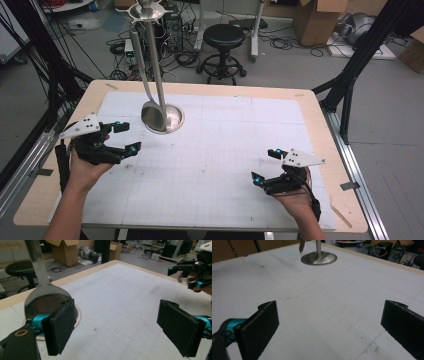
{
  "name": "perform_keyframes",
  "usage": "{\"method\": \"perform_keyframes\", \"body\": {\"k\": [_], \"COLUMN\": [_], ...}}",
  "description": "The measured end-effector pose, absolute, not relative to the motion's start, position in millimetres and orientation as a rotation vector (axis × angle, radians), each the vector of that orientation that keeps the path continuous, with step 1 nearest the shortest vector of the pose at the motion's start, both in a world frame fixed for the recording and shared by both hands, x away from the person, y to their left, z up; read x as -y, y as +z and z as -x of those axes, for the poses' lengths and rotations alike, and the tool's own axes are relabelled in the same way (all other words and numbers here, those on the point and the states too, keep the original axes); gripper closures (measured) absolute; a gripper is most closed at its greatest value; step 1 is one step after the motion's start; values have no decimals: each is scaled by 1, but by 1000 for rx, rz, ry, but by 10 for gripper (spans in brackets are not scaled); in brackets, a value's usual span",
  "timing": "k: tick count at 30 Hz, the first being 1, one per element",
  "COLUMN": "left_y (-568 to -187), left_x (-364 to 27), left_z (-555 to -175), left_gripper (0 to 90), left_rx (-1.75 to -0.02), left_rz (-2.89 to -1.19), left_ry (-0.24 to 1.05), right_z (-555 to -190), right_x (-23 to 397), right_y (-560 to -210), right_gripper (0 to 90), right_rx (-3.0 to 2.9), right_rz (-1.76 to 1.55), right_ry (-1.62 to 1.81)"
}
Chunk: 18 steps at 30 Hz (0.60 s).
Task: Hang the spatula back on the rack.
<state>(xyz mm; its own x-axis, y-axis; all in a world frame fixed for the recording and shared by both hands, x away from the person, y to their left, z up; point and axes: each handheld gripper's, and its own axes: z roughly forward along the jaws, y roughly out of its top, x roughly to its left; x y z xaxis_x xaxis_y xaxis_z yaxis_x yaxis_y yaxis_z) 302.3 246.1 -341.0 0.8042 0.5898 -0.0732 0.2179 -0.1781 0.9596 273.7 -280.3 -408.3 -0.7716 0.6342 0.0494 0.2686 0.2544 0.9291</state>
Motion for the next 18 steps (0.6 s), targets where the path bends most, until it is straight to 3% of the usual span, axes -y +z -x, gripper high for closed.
{"method": "perform_keyframes", "body": {"k": [18], "left_y": [-368], "left_x": [-248], "left_z": [-294], "left_gripper": [131], "left_rx": [-593], "left_rz": [-1749], "left_ry": [403], "right_z": [-276], "right_x": [292], "right_y": [-408], "right_gripper": [2], "right_rx": [-2156], "right_rz": [-863], "right_ry": [1542]}}
